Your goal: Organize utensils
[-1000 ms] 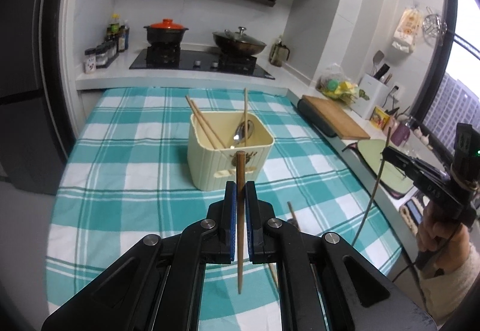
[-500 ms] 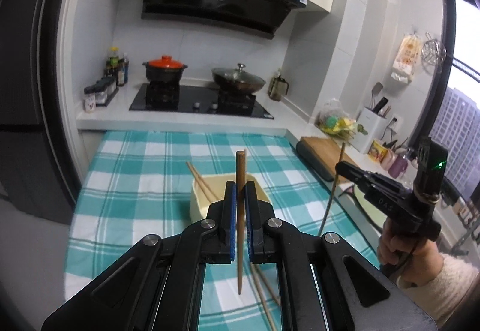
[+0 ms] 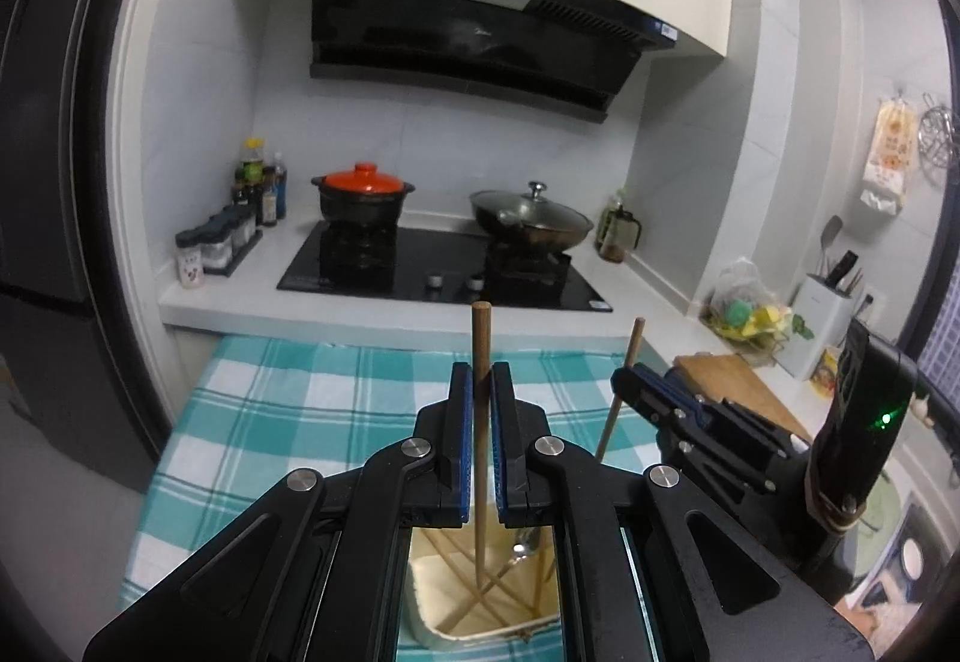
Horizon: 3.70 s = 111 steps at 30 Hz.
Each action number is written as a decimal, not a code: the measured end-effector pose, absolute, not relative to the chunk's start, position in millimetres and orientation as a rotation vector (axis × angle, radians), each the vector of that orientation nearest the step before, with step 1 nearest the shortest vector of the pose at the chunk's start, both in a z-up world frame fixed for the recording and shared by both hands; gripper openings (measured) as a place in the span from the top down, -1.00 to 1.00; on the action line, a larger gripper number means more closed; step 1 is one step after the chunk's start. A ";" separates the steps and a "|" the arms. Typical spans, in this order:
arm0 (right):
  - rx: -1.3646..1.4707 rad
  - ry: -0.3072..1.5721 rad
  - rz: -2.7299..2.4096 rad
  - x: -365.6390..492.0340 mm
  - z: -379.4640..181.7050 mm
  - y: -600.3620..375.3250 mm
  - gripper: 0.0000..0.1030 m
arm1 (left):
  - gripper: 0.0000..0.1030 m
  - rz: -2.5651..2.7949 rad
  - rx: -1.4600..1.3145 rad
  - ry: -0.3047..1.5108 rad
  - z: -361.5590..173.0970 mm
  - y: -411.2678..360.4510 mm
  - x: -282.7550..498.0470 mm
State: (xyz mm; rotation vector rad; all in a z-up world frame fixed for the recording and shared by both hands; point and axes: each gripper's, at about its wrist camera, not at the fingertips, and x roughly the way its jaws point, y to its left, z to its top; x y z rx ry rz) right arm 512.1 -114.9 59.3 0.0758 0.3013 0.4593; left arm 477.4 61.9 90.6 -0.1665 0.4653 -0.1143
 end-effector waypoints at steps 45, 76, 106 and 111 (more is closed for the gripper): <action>0.030 0.879 0.085 206.7 -147.3 -267.5 0.02 | -0.46 -0.180 -0.092 1.002 -139.5 30.6 210.6; 0.094 0.998 0.310 266.7 -197.9 -193.5 0.66 | -0.49 -0.128 0.113 0.975 -200.8 -54.0 290.5; 0.041 0.973 0.090 202.8 -190.1 -237.8 0.35 | 0.07 0.011 -0.052 0.940 -173.5 38.4 202.3; 0.055 0.926 0.053 203.5 -179.8 -245.9 0.31 | -0.05 0.001 -0.069 0.930 -167.1 47.5 196.3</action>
